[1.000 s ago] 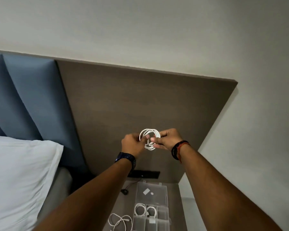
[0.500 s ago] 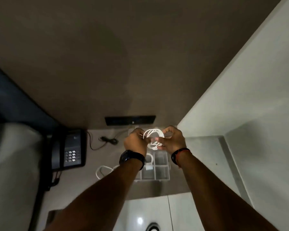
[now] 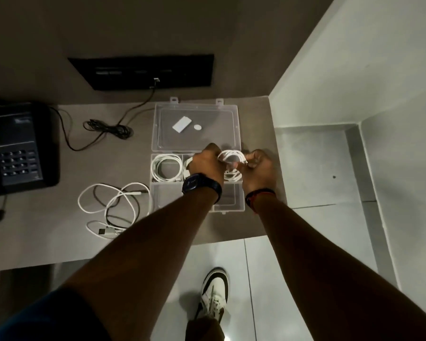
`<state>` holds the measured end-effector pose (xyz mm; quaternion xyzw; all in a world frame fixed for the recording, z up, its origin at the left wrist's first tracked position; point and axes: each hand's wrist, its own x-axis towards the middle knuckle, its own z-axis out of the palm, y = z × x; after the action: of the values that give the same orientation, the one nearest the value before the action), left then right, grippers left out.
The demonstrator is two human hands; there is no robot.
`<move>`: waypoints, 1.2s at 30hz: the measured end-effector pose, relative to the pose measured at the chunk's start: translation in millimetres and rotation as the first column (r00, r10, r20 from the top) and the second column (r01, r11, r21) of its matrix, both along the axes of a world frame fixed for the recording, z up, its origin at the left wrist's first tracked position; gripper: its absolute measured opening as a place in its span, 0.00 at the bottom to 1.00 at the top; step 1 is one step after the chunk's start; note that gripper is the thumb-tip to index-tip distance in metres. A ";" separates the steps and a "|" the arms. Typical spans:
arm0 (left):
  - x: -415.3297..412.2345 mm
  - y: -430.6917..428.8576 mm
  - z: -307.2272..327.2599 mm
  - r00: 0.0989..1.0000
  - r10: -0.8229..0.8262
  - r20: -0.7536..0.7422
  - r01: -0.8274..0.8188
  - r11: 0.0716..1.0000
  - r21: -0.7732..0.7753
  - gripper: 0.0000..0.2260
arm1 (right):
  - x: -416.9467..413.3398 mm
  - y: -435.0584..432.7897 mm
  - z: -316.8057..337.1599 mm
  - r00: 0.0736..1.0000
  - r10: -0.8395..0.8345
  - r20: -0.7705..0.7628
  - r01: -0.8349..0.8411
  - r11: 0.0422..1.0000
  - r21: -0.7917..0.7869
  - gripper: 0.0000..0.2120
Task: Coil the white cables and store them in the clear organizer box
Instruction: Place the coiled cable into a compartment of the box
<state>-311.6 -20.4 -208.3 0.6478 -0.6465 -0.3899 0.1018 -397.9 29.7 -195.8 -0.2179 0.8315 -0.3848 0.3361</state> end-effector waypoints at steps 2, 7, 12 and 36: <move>-3.3 -1.3 -6.4 0.999 -0.019 0.043 0.021 0.998 -0.051 0.05 | -1.4 -3.0 -9.8 0.999 0.014 -0.035 -0.014 1.000 0.001 0.17; -6.7 -1.4 -12.1 0.978 -0.137 0.158 0.154 0.983 -0.100 0.05 | -5.0 -8.2 -20.2 0.985 0.118 -0.128 -0.109 0.991 0.073 0.03; -1.9 0.8 -13.3 0.949 -0.256 0.182 0.281 0.951 -0.126 0.09 | -0.9 -7.8 -20.0 0.957 0.195 -0.213 -0.164 0.974 0.153 0.05; 15.6 -9.9 -25.5 0.745 -0.457 0.486 0.609 0.763 -0.215 0.09 | 7.1 -0.5 -46.2 0.731 0.549 -0.404 -0.330 0.804 0.495 0.14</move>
<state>-296.0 -30.3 -233.8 0.4671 -0.8733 -0.1339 -0.0354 -390.8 29.2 -242.0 -0.4382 0.8723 -0.0429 0.2129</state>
